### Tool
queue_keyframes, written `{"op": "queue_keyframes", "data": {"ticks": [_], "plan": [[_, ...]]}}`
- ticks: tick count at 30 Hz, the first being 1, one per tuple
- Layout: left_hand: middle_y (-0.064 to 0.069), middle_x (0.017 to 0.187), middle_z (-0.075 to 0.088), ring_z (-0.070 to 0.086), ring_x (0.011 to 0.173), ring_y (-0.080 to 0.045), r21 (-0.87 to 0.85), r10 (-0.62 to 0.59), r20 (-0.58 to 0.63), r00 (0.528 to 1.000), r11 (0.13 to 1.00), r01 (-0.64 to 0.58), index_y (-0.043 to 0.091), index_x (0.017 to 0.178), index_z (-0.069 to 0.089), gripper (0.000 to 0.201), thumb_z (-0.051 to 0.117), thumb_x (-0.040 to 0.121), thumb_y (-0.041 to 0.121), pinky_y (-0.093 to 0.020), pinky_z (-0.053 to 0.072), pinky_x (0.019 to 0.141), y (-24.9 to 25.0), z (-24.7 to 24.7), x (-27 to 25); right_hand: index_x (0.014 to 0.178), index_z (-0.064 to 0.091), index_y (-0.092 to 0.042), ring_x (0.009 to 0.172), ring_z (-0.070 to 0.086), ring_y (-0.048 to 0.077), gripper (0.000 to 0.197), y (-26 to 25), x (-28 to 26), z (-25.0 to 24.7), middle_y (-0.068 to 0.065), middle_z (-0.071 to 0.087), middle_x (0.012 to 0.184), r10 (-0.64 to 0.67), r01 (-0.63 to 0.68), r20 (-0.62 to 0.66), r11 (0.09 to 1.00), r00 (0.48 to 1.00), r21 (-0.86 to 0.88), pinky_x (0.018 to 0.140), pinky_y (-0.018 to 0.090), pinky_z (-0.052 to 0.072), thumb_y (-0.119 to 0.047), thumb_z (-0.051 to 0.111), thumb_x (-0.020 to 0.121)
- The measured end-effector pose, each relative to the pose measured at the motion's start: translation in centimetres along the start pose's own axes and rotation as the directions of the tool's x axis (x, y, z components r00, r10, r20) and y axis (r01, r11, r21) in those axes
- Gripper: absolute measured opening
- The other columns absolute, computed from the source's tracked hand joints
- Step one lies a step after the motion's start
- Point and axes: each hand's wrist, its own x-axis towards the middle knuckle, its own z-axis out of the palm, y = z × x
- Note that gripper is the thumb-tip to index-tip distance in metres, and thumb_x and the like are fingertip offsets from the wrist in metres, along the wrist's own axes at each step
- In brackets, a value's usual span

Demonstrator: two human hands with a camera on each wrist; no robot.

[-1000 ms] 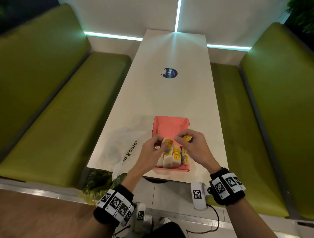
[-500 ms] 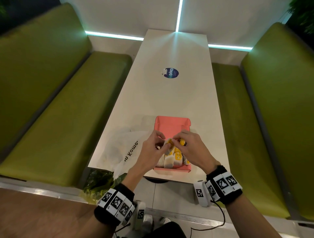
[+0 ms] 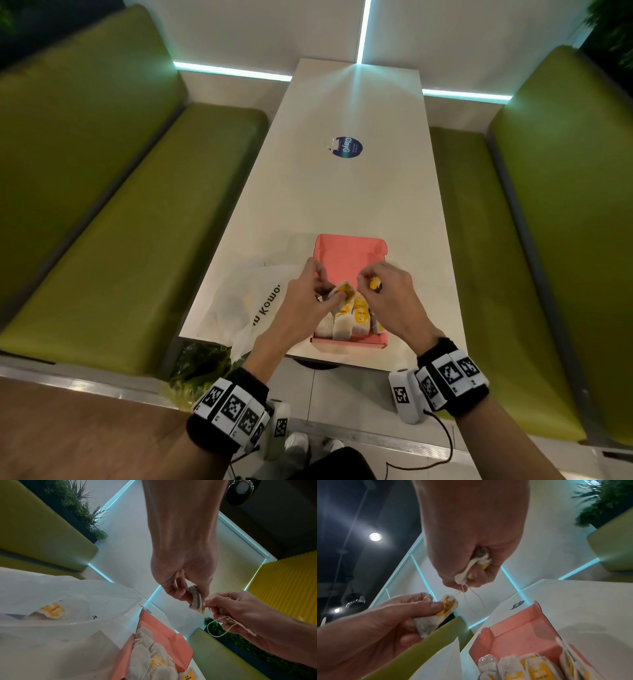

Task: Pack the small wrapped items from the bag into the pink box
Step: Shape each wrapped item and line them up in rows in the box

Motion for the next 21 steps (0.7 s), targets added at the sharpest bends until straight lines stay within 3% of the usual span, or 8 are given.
{"op": "queue_keyframes", "data": {"ticks": [3,5,7,11,14,16,18,21], "plan": [[-0.011,0.077,0.065,0.062,0.069,-0.025,0.028,0.028,0.035,0.999,0.999,-0.029,0.027,0.085,0.041,0.037,0.077,0.086,0.018,-0.023,0.049,0.059,-0.3,-0.3,0.0,0.08,0.065,-0.014,0.067,0.057,0.002,0.013,-0.1,0.1,-0.1,-0.01,0.062,0.074,0.142,-0.139,-0.015,0.985,0.99,0.105,0.059,0.007,0.041,-0.011,0.062,0.093],[-0.001,0.076,0.06,0.061,0.074,-0.029,0.028,0.059,0.06,0.996,0.998,-0.06,0.029,0.083,0.045,0.034,0.075,0.087,0.014,-0.025,0.048,0.06,-0.7,-0.4,-0.1,0.081,0.068,-0.013,0.062,0.057,0.001,0.014,0.0,0.0,0.0,-0.009,0.064,0.073,0.231,-0.229,-0.006,0.966,0.973,0.119,0.058,0.005,0.04,-0.013,0.062,0.093],[0.007,0.077,0.058,0.06,0.074,-0.026,0.038,0.079,0.069,0.994,0.996,-0.081,0.027,0.084,0.048,0.027,0.071,0.09,0.013,-0.029,0.048,0.062,-0.9,-0.4,-0.1,0.081,0.069,-0.014,0.063,0.057,0.001,0.013,0.1,-0.1,0.2,-0.009,0.065,0.076,0.291,-0.293,0.036,0.949,0.956,0.119,0.058,0.005,0.04,-0.014,0.063,0.093],[0.012,0.081,0.059,0.057,0.072,-0.01,0.023,0.1,0.041,0.994,0.995,-0.101,0.022,0.088,0.053,0.016,0.063,0.096,0.012,-0.017,0.042,0.063,-0.7,-0.1,-0.3,0.079,0.071,-0.012,0.057,0.055,0.006,0.015,0.3,-0.6,0.7,-0.006,0.065,0.07,0.372,-0.409,0.221,0.899,0.901,0.155,0.055,0.016,0.042,-0.017,0.065,0.091],[0.014,0.083,0.06,0.059,0.074,-0.01,-0.02,0.086,0.016,0.996,0.996,-0.086,0.024,0.088,0.053,0.02,0.061,0.096,0.008,-0.017,0.042,0.065,-0.8,0.2,-0.3,0.081,0.072,-0.011,0.046,0.05,0.006,0.014,0.1,-1.1,0.8,-0.004,0.06,0.062,0.385,-0.484,0.385,0.851,0.839,0.202,0.048,0.019,0.041,-0.018,0.064,0.091],[0.004,0.086,0.062,0.062,0.075,-0.018,-0.069,0.066,-0.007,0.998,0.995,-0.066,0.022,0.09,0.054,0.018,0.061,0.096,0.007,-0.02,0.045,0.065,-0.9,0.3,-0.3,0.084,0.072,-0.011,0.049,0.052,0.006,0.013,0.4,-1.3,1.0,-0.002,0.063,0.066,0.378,-0.459,0.349,0.869,0.857,0.186,0.051,0.021,0.043,-0.018,0.064,0.091],[-0.003,0.087,0.062,0.063,0.075,-0.022,-0.101,0.051,-0.027,0.998,0.993,-0.054,0.019,0.092,0.053,0.015,0.061,0.096,0.007,-0.019,0.044,0.062,-0.9,0.2,-0.2,0.082,0.072,-0.015,0.057,0.055,0.003,0.012,0.7,-1.6,1.1,-0.004,0.067,0.073,0.355,-0.396,0.216,0.898,0.91,0.193,0.059,0.02,0.044,-0.018,0.065,0.091],[0.0,0.083,0.059,0.06,0.073,-0.018,-0.118,0.035,-0.054,0.998,0.992,-0.041,0.015,0.09,0.052,0.015,0.062,0.095,0.006,-0.017,0.042,0.059,-1.2,0.2,-0.2,0.086,0.073,-0.019,0.065,0.056,0.001,0.007,0.3,-2.4,1.2,-0.009,0.069,0.078,0.302,-0.296,0.031,0.901,0.953,0.318,0.059,0.013,0.043,-0.016,0.069,0.09]]}}
